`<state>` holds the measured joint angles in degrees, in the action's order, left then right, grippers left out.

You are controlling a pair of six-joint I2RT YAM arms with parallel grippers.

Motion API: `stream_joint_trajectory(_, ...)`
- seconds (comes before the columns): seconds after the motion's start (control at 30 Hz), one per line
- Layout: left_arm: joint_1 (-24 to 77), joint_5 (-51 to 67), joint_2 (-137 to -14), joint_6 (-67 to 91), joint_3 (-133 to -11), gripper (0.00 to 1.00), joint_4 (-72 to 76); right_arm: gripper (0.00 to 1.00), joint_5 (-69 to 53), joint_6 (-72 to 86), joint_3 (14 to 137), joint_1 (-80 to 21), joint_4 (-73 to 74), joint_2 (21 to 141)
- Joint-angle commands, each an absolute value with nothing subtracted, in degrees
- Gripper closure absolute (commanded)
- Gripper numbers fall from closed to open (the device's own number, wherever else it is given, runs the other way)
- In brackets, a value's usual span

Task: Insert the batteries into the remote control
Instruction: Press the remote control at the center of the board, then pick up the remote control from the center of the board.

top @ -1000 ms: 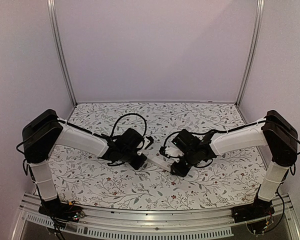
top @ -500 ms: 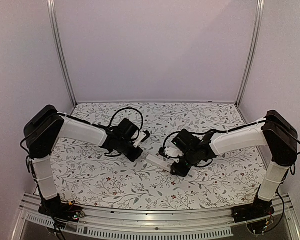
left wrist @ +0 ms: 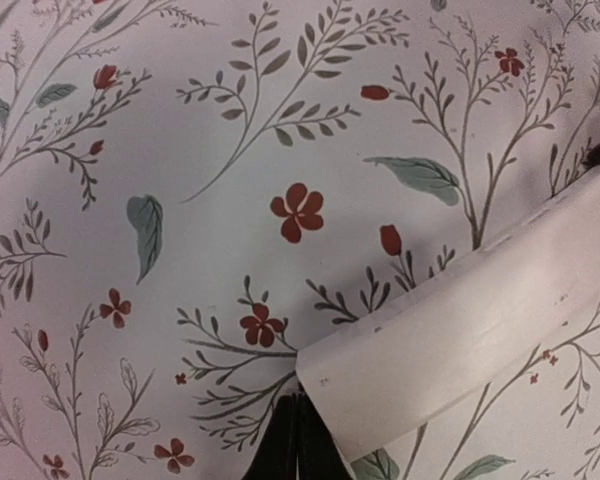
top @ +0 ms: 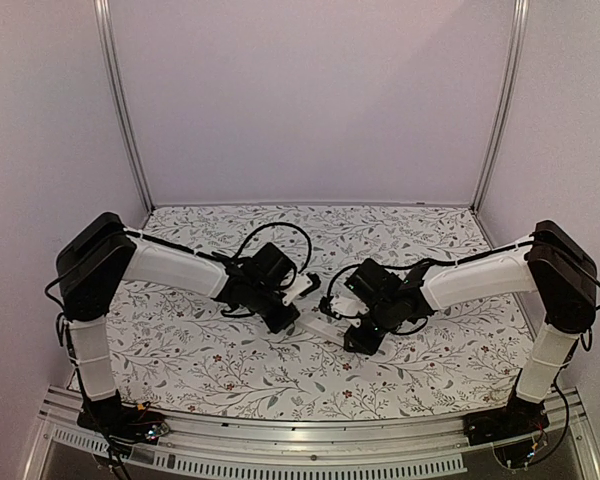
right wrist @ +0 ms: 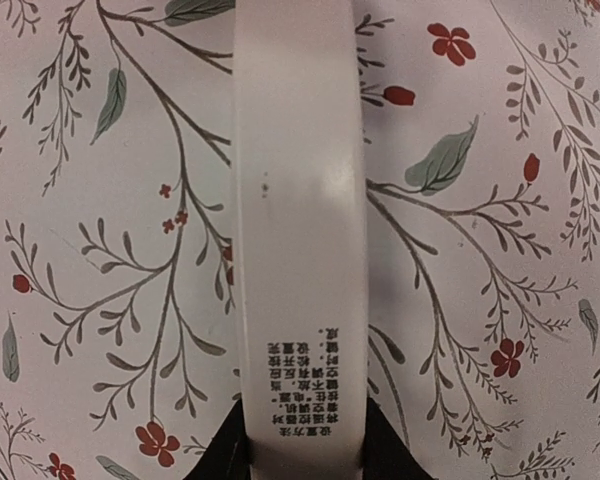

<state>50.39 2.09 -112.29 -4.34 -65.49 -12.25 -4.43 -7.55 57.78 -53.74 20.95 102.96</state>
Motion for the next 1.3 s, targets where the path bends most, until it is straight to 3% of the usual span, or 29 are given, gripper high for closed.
stream_joint_trajectory(0.0,50.24,7.36,-111.54,-4.49,-63.85,0.98,-14.42,0.78,-5.61,-7.56,56.61,-54.27,20.28,103.33)
stream_joint_trajectory(0.33,47.92,3.76,-111.42,-3.56,-65.74,0.97,-15.33,0.76,-5.89,-7.47,56.68,-54.22,20.46,103.02)
stream_joint_trajectory(0.53,54.26,11.52,-112.38,-4.65,-66.74,0.96,-14.27,0.76,-6.15,-7.56,56.56,-54.22,20.27,103.03)
stream_joint_trajectory(0.73,49.24,13.76,-106.26,-0.87,-59.03,0.95,-8.42,0.72,-6.54,-7.72,56.25,-54.18,20.01,102.48)
stream_joint_trajectory(1.0,43.73,5.2,-97.36,2.58,-56.24,0.67,-6.27,0.5,-6.79,-7.28,56.56,-54.21,20.04,102.07)
stream_joint_trajectory(1.13,42.96,3.23,-94.08,3.35,-55.43,0.6,-5.16,0.34,-6.68,-7.04,56.93,-54.23,20.24,101.31)
stream_joint_trajectory(1.27,42.01,2.29,-91.57,4.26,-54.68,0.53,-4.49,0.31,-5.73,-7.65,59.21,-54.22,21.05,102.08)
